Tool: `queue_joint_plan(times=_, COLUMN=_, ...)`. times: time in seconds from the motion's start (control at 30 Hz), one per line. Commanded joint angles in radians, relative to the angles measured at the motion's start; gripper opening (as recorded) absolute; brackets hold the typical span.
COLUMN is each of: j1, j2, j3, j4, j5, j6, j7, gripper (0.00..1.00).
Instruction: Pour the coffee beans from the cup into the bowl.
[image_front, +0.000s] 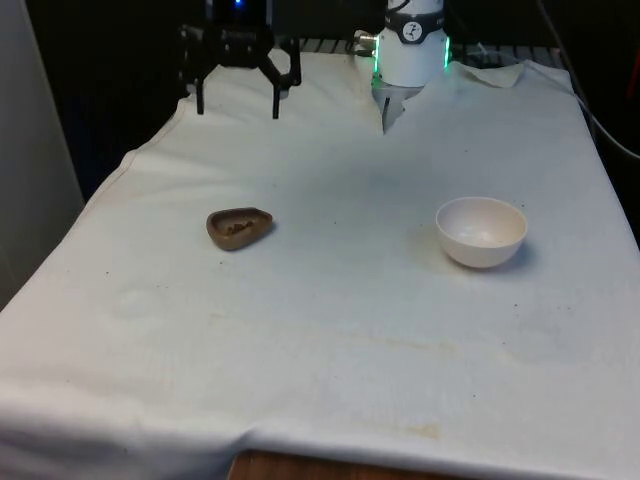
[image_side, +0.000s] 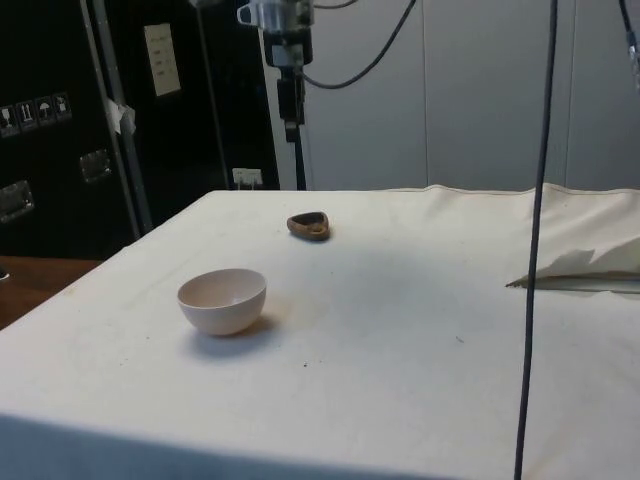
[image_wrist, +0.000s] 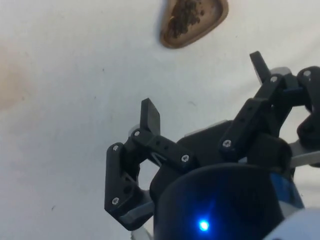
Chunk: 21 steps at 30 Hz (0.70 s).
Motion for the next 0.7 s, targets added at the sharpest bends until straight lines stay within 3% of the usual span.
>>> queue_joint_plan(times=0.0, j1=-0.005, j2=0.014, j3=0.002, j4=0.006, j5=0.007, j6=0.011, j7=-0.012, gripper=1.00)
queue_joint_plan(times=0.23, j1=-0.012, j2=0.093, j3=-0.005, j4=0.054, j5=0.044, j6=0.017, j7=-0.062, gripper=1.00)
queue_joint_plan(times=0.27, j1=-0.004, j2=0.092, j3=-0.014, j4=0.052, j5=0.037, j6=0.020, j7=-0.054, gripper=1.00)
queue_joint_plan(times=0.3, j1=-0.013, j2=0.103, j3=-0.006, j4=0.061, j5=0.053, j6=0.017, j7=-0.070, gripper=1.00)
queue_joint_plan(times=0.47, j1=-0.015, j2=0.159, j3=-0.014, j4=0.102, j5=0.102, j6=0.016, j7=-0.120, gripper=1.00)
queue_joint_plan(times=0.5, j1=-0.005, j2=0.138, j3=-0.021, j4=0.085, j5=0.082, j6=0.019, j7=-0.098, gripper=1.00)
queue_joint_plan(times=0.53, j1=-0.016, j2=0.167, j3=-0.015, j4=0.109, j5=0.109, j6=0.016, j7=-0.127, gripper=1.00)
queue_joint_plan(times=0.67, j1=-0.019, j2=0.202, j3=-0.018, j4=0.136, j5=0.138, j6=0.018, j7=-0.162, gripper=1.00)
